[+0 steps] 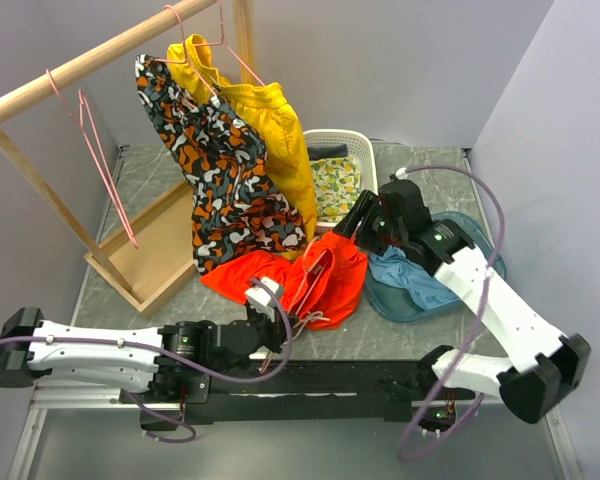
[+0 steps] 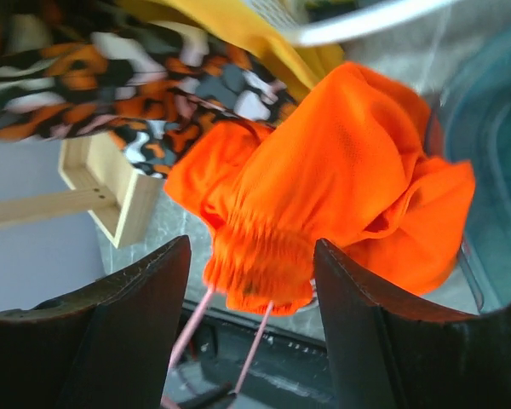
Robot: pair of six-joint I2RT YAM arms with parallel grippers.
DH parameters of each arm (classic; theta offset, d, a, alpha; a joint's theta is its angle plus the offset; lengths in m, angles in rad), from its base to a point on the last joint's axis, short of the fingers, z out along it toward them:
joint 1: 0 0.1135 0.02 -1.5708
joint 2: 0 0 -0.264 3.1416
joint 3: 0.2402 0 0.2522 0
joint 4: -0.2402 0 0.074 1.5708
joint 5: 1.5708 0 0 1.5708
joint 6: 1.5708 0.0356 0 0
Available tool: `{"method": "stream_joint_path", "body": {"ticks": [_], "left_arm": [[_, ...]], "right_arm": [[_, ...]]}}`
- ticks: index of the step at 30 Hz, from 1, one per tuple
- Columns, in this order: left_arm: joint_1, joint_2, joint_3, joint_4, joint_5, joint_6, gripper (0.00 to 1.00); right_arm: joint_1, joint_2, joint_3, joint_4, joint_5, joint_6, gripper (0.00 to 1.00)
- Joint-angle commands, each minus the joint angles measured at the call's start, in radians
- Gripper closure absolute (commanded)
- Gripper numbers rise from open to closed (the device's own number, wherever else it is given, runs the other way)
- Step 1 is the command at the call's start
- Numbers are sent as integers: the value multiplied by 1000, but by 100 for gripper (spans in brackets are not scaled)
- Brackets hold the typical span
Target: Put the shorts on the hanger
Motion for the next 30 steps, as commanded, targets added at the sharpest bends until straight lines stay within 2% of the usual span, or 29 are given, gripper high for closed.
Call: {"method": "stream_joint_path", "body": {"ticks": [1, 3, 8, 12, 15, 16, 18, 19, 21, 22, 25, 27, 30], "left_arm": [[-27, 53, 53, 86, 4, 81, 99], [-39, 83, 62, 100, -7, 100, 99], [-48, 119, 80, 117, -57, 131, 99], [-48, 167, 109, 109, -91, 140, 99], [-50, 187, 122, 110, -103, 138, 99], [-50, 190, 125, 107, -103, 134, 98], [-50, 202, 137, 101, -96, 123, 88], [-50, 204, 143, 95, -97, 114, 77], [-50, 201, 161, 57, -100, 79, 66], [-50, 196, 168, 40, -102, 63, 52], [-48, 158, 191, -47, -99, -35, 35], [-48, 117, 201, -119, -93, -76, 33], [-40, 83, 221, -249, -99, -182, 35]], "right_arm": [[-52, 61, -28, 30, -136, 114, 34], [-58, 82, -37, 30, -144, 123, 35], [-62, 96, -104, 30, -164, 138, 46], [-65, 71, -153, 25, -157, 131, 48], [-69, 55, -184, 30, -162, 123, 57], [-70, 55, -192, 30, -162, 121, 67], [-73, 56, -195, 27, -160, 115, 81], [-76, 56, -196, 24, -160, 109, 100], [-78, 62, -199, 21, -157, 100, 100], [-78, 62, -206, 21, -154, 91, 100], [-78, 36, -227, 53, -139, 69, 100], [-78, 10, -230, 53, -93, 60, 100], [-78, -20, -232, 65, -70, 40, 100]]}}
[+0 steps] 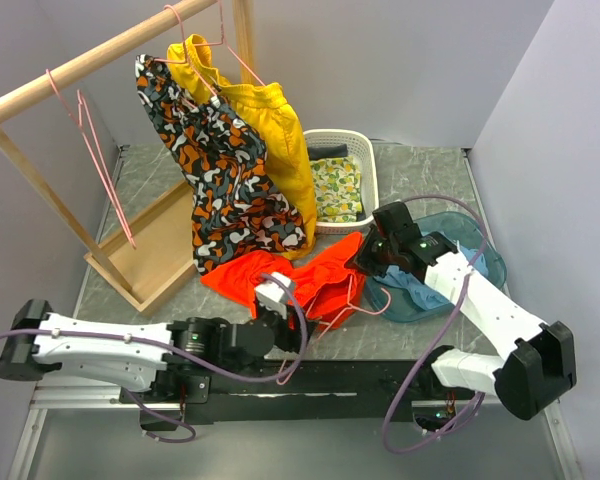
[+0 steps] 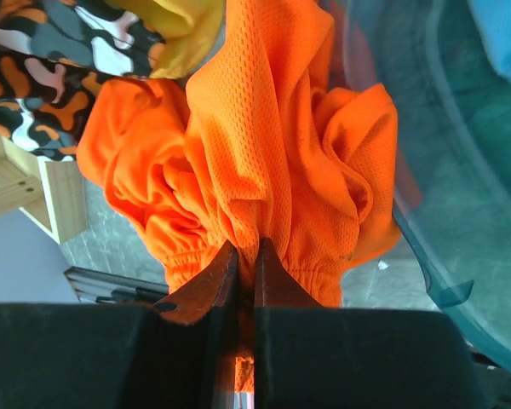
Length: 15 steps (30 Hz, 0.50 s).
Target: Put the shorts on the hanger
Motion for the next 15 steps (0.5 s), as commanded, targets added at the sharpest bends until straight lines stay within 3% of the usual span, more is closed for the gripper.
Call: {"method": "stream_joint_path", "body": {"ticks": [1, 7, 15], "left_arm": [[18, -62, 68, -209, -20, -213, 38], [127, 55, 108, -582, 35, -485, 46], [210, 167, 59, -592, 116, -533, 46]], "right_arm": [[-5, -82, 7, 49, 62, -43, 100], [-5, -122, 20, 52, 87, -37, 100], [-3, -119, 50, 34, 96, -56, 100]]}}
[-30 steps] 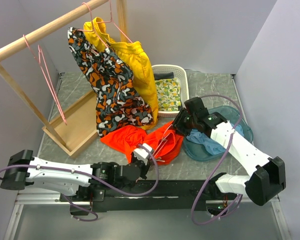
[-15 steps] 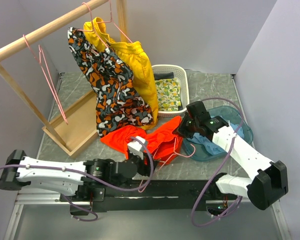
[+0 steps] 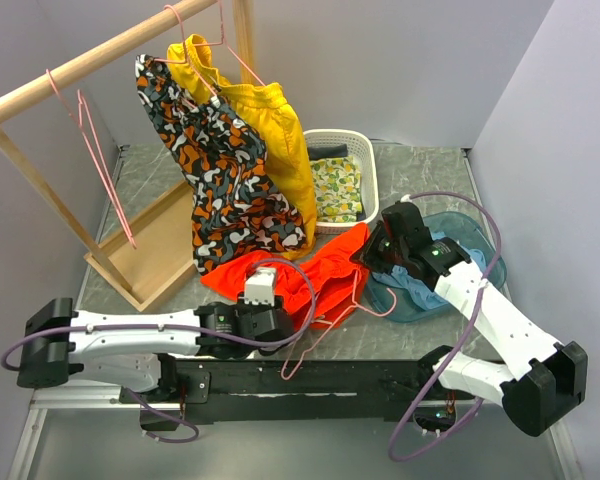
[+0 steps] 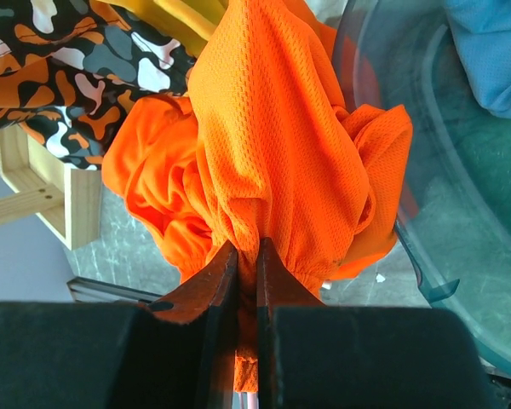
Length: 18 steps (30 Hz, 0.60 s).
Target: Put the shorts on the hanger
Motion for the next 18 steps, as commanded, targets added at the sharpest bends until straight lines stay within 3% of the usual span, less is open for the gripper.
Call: {"method": "stream_joint_path", "body": {"ticks": [1, 9, 11, 15, 18], "left_arm": [[39, 25, -9, -37, 42, -52, 45], [96, 123, -42, 82, 81, 2, 48], [103, 139, -48, 98, 78, -1, 52], [106, 130, -36, 92, 89, 1, 99], [105, 71, -48, 106, 143, 33, 99]], "right_arm": [[-3, -17, 49, 27, 30, -19, 100], [-5, -21, 75, 23, 36, -3, 100], [-5, -17, 81, 29, 35, 12, 100], [-5, 15, 160, -18, 85, 39, 100], [-12, 48, 252, -63, 177, 73, 100]]}}
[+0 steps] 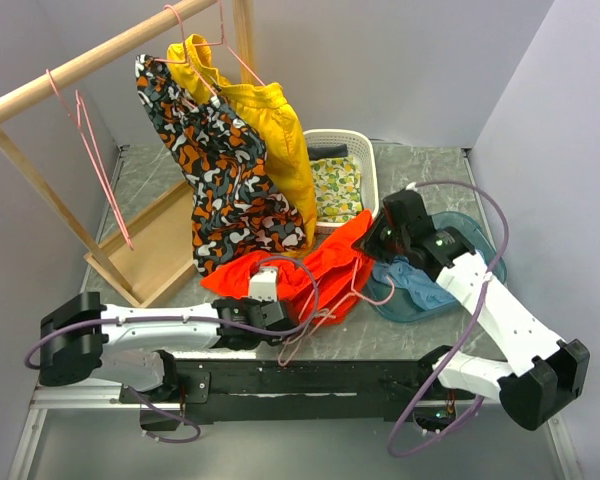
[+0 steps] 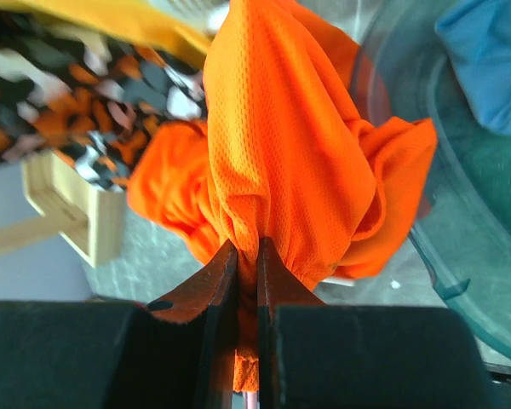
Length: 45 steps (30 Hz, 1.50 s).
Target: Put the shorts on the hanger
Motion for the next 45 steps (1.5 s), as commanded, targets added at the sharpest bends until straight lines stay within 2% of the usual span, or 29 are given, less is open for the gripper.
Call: {"method": "stream_joint_path", "body": {"ticks": [1, 11, 16, 23, 27, 32, 38, 41, 43, 45], "left_arm": [[2, -98, -3, 25, 65, 37, 99], [-44, -280, 26, -59, 183, 45, 99], [-105, -300, 94, -131, 168, 16, 99], [-118, -332, 190, -128, 202, 33, 99], [-96, -300, 236, -75, 200, 60, 99], [5, -218, 256, 19, 223, 111, 98], [43, -128, 269, 91, 260, 197, 80], [45, -103, 276, 91, 246, 214, 76], [46, -99, 267, 100, 243, 226, 63], [46, -96, 252, 103, 240, 244, 57]], "right_arm": [[-14, 36, 168, -17, 143, 56, 100], [-62, 160, 360, -102, 298, 117, 100], [-62, 174, 357, -96, 329, 139, 100], [-59, 156, 298, -88, 325, 163, 100], [-10, 127, 237, -34, 291, 183, 100], [39, 142, 219, -45, 246, 179, 100], [58, 142, 177, -22, 200, 170, 100], [60, 165, 156, -10, 164, 167, 100], [60, 186, 147, 1, 148, 165, 100], [58, 209, 137, 4, 145, 164, 100]]}}
